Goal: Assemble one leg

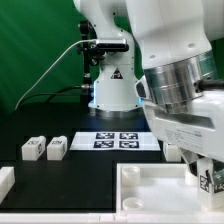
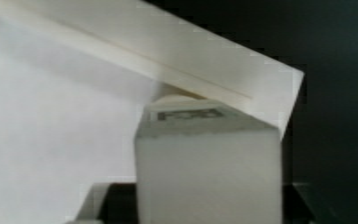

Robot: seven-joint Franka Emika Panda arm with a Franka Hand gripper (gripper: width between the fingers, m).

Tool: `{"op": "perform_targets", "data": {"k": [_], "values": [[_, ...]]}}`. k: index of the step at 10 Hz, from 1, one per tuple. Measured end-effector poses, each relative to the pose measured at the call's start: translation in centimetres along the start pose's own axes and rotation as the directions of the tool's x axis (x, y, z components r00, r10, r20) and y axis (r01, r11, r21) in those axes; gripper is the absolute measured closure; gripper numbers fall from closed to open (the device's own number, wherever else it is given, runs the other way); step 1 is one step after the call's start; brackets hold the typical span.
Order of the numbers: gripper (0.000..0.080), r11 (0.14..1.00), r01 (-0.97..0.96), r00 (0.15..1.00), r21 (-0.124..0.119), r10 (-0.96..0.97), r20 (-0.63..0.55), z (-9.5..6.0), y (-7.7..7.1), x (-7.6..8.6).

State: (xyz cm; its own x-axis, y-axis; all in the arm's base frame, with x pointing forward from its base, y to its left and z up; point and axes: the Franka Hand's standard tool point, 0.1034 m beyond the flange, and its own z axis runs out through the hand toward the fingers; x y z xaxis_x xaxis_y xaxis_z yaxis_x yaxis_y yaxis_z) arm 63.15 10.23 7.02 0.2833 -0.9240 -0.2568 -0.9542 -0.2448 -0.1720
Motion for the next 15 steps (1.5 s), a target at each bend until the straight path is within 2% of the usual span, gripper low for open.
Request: {"op": "perform_targets", "data": {"k": [1, 3, 4, 5, 6, 7, 8, 10, 11, 12, 13, 14, 15], "values": [[0.0501, 0.997, -0.078, 0.997, 0.007, 0.078, 0.022, 0.0, 0.1, 0.0], [0.0501, 0.997, -0.078, 0.997, 0.000, 0.078, 0.024, 0.2, 0.2, -0.2], [0.0326, 0.999, -0.032, 0.999, -0.005, 0.032, 0.023, 0.2, 0.3, -0.3], [0.0205, 0.999, 0.018, 1.000, -0.028, -0.017, 0.017, 0.5, 0.5, -0.9], [0.0205, 0.987, 0.154, 0.988, -0.043, -0.153, 0.019, 0.5, 0.5, -1.1], [0.0161, 0.933, 0.350, 0.937, -0.081, -0.349, 0.023, 0.3, 0.5, -1.4], [0.0151, 0.855, 0.509, 0.860, -0.100, -0.509, 0.028, 0.2, 0.3, -1.9], [0.0151, 0.758, 0.645, 0.763, -0.096, -0.645, 0.040, 0.3, 0.4, -1.3], [0.0151, 0.672, 0.733, 0.679, -0.102, -0.733, 0.047, 0.3, 0.4, -1.4], [0.0151, 0.527, 0.839, 0.537, -0.135, -0.842, 0.050, 0.3, 0.2, -1.6], [0.0151, 0.410, 0.901, 0.421, -0.144, -0.905, 0.058, 0.2, -0.1, -1.5], [0.0151, 0.378, 0.915, 0.388, -0.139, -0.920, 0.054, 0.1, -0.3, -1.4], [0.0241, 0.388, 0.911, 0.398, -0.139, -0.916, 0.054, 0.1, -0.3, -1.5]]}}
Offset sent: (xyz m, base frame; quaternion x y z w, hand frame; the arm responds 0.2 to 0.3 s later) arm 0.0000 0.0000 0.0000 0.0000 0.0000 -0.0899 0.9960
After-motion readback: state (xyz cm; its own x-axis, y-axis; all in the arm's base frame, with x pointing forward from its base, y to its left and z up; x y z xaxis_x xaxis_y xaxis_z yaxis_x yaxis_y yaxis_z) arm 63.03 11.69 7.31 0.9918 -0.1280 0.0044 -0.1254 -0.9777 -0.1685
